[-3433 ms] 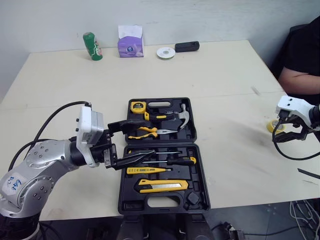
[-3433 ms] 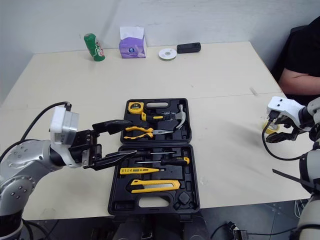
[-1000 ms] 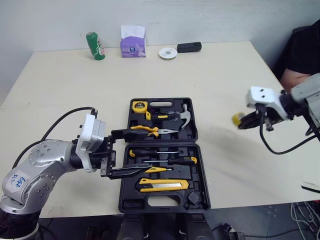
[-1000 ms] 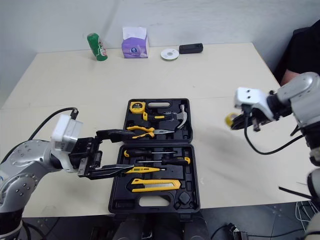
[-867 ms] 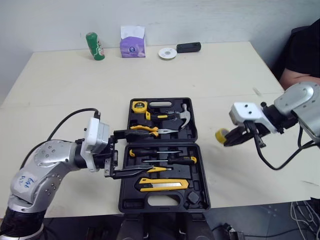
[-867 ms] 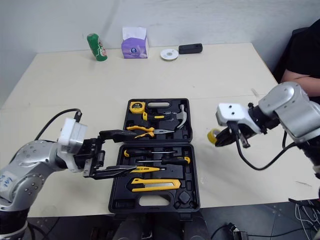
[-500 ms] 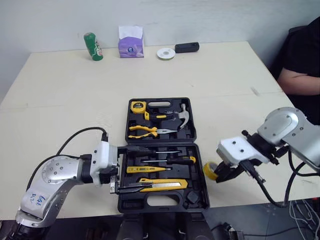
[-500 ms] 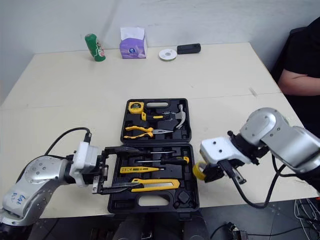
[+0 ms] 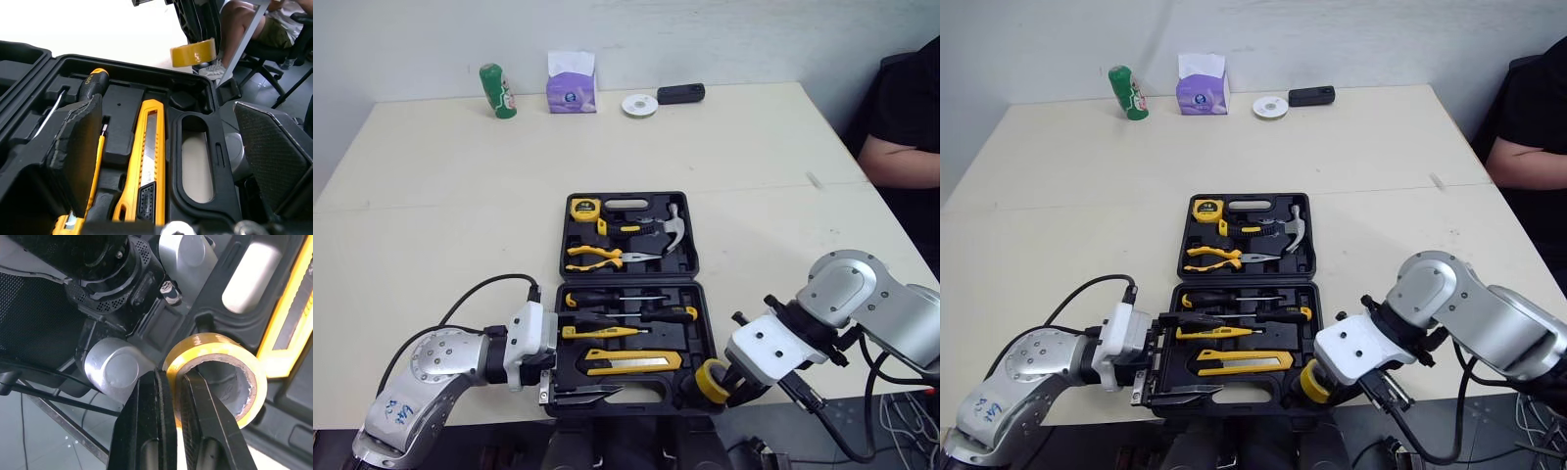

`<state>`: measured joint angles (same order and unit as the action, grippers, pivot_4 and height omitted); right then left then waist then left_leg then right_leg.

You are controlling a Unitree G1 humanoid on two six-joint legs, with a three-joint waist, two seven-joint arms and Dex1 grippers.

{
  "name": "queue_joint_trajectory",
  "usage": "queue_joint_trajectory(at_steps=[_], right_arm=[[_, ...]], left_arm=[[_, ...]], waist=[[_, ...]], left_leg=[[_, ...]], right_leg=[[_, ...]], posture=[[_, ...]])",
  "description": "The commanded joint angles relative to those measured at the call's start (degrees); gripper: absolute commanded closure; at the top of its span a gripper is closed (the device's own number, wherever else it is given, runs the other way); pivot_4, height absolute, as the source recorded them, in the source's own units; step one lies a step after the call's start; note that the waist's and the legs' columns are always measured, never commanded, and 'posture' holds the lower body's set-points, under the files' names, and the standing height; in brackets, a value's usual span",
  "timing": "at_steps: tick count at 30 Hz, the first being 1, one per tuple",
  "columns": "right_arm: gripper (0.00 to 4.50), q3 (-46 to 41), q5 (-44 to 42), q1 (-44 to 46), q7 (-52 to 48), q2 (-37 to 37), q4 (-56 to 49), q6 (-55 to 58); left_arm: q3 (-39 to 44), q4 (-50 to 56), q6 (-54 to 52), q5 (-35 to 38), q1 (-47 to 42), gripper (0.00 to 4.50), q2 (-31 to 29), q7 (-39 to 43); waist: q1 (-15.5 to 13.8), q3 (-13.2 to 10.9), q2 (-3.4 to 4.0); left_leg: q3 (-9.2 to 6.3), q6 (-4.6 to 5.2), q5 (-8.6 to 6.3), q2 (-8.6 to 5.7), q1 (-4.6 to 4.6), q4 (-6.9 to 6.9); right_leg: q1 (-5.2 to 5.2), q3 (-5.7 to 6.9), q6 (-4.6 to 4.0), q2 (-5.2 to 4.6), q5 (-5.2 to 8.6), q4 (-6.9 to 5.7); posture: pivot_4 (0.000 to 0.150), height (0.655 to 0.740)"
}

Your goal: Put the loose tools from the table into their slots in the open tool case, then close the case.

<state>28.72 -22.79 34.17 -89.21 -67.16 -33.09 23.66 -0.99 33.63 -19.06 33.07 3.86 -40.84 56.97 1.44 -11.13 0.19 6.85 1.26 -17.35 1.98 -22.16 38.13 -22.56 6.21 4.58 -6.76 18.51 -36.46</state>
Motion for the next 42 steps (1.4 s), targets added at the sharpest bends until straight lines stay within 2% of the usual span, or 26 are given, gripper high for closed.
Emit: queue_joint_trajectory(at_steps=[1, 13, 18, 29, 42], right_arm=[[4.44, 0.7, 2.5, -0.8, -2.9, 1.5, -0.2, -1.4], [4.44, 6.5, 12.1, 0.2, -2.7, 11.2, 5.3, -4.6], [4.44, 9.4, 11.7, 4.0, -3.3, 10.5, 5.0, -3.0], [4.44, 14.1, 3.8, 11.9, -3.3, 4.4, 0.2, 2.9], [4.44, 13.7, 4.4, 11.1, -3.3, 5.6, -1.5, 2.6]], left_arm=[[0.6, 2.1, -0.5, 0.8, -0.3, 0.00, -0.4, -0.4], [2.0, 3.6, -2.6, 1.3, 1.2, 0.00, -1.3, -1.8], [3.1, 3.7, -2.8, 1.3, 2.2, 0.00, -1.8, -1.8], [3.6, 3.8, -2.6, 0.9, 2.6, 0.00, -1.8, -2.8], [3.4, 3.5, -2.4, 0.5, 2.3, 0.00, -1.8, -3.3]], waist=[[0.0, 0.0, -0.01], [0.0, 0.1, -0.19], [0.2, 0.1, -0.23], [0.1, 0.1, -0.24], [0.1, 0.1, -0.24]], left_leg=[[0.00, 0.00, 0.00, 0.00, 0.00, 0.01], [-0.02, 0.01, 0.01, 0.00, 0.02, 0.03], [-0.05, 0.00, 0.01, 0.03, 0.04, 0.03], [-0.08, 0.01, -0.01, 0.01, 0.01, 0.02], [-0.08, 0.01, -0.03, 0.00, 0.01, 0.00]], right_leg=[[0.00, 0.00, 0.00, 0.00, 0.00, 0.00], [0.04, 0.04, -0.01, 0.01, 0.00, -0.02], [0.05, 0.07, -0.03, 0.01, 0.02, -0.02], [0.04, 0.11, -0.04, -0.09, 0.02, 0.00], [0.03, 0.15, -0.05, -0.12, 0.03, 0.00]], posture=[[0.150, 0.7400], [0.150, 0.7400], [0.150, 0.7400], [0.150, 0.7400], [0.150, 0.7400]])
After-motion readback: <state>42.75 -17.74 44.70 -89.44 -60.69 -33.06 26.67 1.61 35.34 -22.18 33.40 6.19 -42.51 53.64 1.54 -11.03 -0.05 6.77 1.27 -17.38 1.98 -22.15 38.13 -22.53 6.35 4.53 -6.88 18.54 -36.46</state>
